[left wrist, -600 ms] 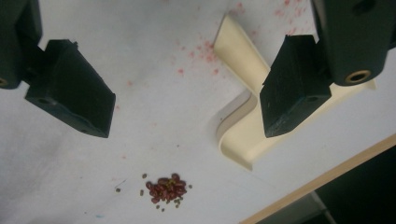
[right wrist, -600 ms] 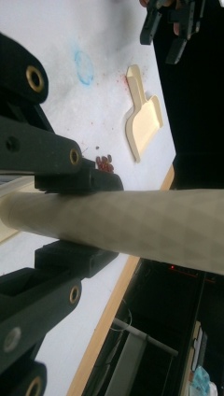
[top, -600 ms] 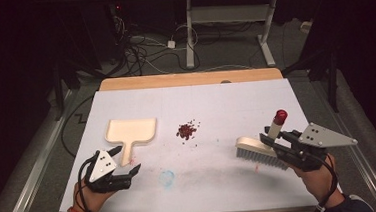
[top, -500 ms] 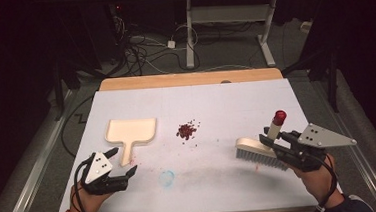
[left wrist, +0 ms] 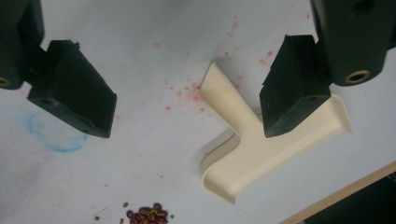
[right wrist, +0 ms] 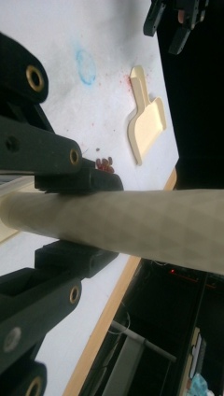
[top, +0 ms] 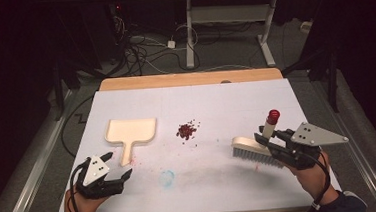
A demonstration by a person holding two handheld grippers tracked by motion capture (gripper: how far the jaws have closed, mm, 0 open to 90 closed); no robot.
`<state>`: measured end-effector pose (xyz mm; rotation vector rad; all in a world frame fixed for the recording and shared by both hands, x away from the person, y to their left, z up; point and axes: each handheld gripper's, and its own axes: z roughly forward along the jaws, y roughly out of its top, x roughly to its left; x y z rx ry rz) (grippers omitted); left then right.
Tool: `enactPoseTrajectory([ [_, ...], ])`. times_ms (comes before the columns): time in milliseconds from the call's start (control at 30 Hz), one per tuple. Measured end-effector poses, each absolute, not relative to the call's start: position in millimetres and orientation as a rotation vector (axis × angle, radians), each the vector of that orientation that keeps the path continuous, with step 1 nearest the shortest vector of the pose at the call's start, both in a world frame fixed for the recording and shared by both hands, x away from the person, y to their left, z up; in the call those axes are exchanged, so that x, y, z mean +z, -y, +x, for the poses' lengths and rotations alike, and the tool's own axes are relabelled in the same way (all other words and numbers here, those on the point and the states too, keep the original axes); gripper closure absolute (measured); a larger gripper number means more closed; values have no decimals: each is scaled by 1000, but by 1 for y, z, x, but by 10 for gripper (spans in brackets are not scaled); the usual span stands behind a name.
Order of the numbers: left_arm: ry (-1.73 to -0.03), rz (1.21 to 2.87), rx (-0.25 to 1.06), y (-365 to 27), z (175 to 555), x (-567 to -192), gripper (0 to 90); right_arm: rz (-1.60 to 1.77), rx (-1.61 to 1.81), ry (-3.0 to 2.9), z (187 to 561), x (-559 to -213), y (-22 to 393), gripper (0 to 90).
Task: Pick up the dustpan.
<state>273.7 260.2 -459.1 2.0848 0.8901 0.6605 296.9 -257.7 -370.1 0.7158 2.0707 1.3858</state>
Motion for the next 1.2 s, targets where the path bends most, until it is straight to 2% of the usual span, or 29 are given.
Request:
enactPoseTrajectory([
  [167,-985,2082,632,-267,277,-460,185,697,1392,-2083,299,-370,251,703],
  [267,-1109,2040,560,-270,283,-457,184,687,1378,-2096,302,-372,250,702],
  [400,-1164,2015,524,-271,288,-455,188,692,1380,-2092,303,-373,250,702],
  [600,-1264,2020,438,-263,317,-460,210,705,1364,-2091,303,-374,249,702],
  [833,-1349,2046,367,-256,345,-477,272,718,1340,-2099,304,-378,248,702],
  [900,-1350,2056,355,-254,349,-479,345,704,1335,-2104,303,-379,246,702],
  [1000,-1392,2077,359,-249,360,-486,368,700,1337,-2107,303,-379,244,702],
  [1033,-1409,2069,327,-249,367,-491,403,699,1335,-2111,303,-380,244,701],
  [1200,-1411,2066,416,-241,376,-494,437,705,1342,-2112,305,-381,245,701],
])
